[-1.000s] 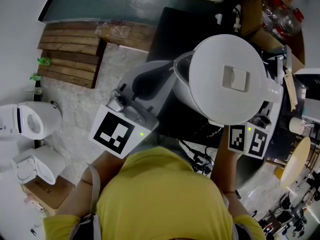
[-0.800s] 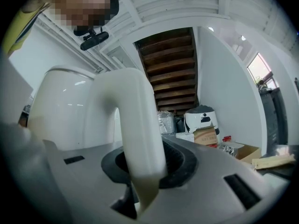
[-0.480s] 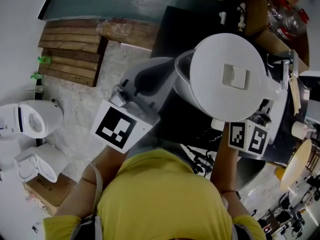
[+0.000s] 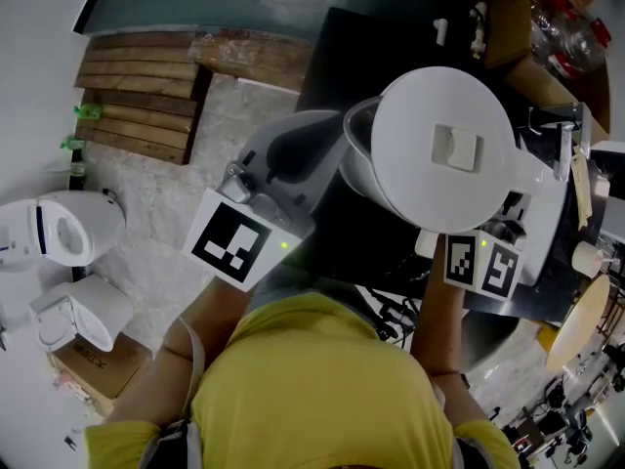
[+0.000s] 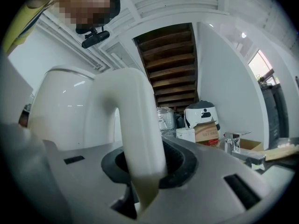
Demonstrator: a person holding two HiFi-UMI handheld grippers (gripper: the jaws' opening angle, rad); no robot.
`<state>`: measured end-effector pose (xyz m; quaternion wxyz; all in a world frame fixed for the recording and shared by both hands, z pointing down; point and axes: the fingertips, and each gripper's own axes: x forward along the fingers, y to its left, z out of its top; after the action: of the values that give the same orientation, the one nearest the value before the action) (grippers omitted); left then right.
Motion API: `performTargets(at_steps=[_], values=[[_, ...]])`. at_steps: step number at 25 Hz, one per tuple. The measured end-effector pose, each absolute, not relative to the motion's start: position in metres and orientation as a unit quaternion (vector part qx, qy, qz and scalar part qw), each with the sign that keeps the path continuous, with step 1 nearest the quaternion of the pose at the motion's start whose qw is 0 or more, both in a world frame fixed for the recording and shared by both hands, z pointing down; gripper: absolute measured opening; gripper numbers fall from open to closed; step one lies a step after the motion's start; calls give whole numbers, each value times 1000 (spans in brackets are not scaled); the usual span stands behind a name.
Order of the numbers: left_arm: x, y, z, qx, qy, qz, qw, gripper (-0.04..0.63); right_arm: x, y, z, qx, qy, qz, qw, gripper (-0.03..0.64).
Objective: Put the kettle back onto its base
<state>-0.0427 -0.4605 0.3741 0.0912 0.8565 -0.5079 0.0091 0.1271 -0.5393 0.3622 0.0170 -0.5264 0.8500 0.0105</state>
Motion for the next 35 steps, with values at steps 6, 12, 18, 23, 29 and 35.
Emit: performTargets(at_steps=[6, 12, 18, 23, 29, 35], values=[[-44, -463, 378, 855, -510, 10, 96, 31, 126, -542, 369, -524, 851, 4, 23, 86], [-46, -462, 388, 852, -512, 14, 103, 31, 125, -536, 377, -525, 851, 17, 16, 86], [-45, -458, 398, 850, -515, 18, 111, 31, 126, -532, 378, -528, 849, 23, 19, 86], [-46, -457, 402, 843, -525, 13, 118, 31, 124, -531, 381, -523, 852, 17, 14, 86], [-44, -458, 403, 837, -533, 11, 121, 31, 131, -530, 383, -531, 847, 9, 6, 140], [-44, -455, 404, 834, -538, 11, 122, 31, 136, -522, 384, -540, 841, 5, -1, 190]])
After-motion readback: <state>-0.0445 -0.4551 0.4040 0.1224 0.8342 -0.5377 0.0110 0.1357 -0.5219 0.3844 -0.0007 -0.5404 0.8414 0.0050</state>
